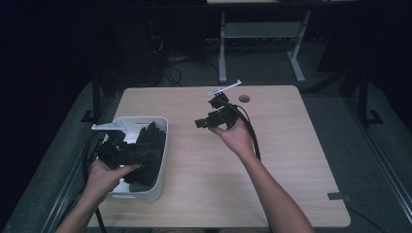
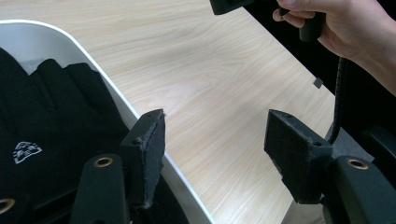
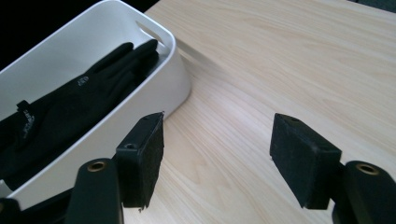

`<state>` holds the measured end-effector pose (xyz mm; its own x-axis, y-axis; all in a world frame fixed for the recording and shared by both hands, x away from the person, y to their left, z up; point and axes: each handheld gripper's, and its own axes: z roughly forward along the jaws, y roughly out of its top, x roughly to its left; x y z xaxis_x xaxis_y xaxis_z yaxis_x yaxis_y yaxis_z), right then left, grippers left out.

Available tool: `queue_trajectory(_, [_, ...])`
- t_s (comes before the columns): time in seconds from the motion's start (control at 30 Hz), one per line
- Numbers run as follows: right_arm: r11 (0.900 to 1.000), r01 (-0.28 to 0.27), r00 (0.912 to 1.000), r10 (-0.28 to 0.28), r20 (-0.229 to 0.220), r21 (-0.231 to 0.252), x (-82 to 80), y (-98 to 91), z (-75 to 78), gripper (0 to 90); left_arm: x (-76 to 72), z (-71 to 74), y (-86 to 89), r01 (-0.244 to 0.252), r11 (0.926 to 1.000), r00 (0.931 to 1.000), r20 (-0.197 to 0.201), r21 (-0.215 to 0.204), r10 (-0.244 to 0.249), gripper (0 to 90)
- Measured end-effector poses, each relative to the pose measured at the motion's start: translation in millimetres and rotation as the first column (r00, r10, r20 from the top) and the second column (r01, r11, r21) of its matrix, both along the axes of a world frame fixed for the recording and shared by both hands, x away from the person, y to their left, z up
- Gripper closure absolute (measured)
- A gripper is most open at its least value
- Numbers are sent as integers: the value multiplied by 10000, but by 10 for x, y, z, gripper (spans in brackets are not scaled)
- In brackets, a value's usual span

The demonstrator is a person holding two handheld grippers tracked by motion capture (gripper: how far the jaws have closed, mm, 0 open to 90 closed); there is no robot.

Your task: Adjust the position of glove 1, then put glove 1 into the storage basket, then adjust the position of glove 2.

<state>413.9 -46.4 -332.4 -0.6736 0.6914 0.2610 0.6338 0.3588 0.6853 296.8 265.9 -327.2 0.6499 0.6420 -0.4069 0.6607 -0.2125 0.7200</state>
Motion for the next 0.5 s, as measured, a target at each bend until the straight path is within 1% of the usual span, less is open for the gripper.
queue_trajectory(0.2, [9998,206,9997,-206,-127,1,-15,-142,-34,346,6,11,-52,142,9999,9999,60,27,-143,376])
queue_trajectory(0.27, [9997,224,9997,-225,-114,-80,-19,-182,-47,345,4,15,-70,185,9998,9998,83,74,-186,374])
queue_trajectory(0.4, [9992,400,9991,-400,-150,36,-37,-282,-60,344,14,23,-126,257,9997,9996,96,56,-257,371])
queue_trajectory(0.5, [9989,477,9987,-477,-170,-35,-46,-346,-71,343,16,39,-178,373,9993,9992,136,88,-374,370])
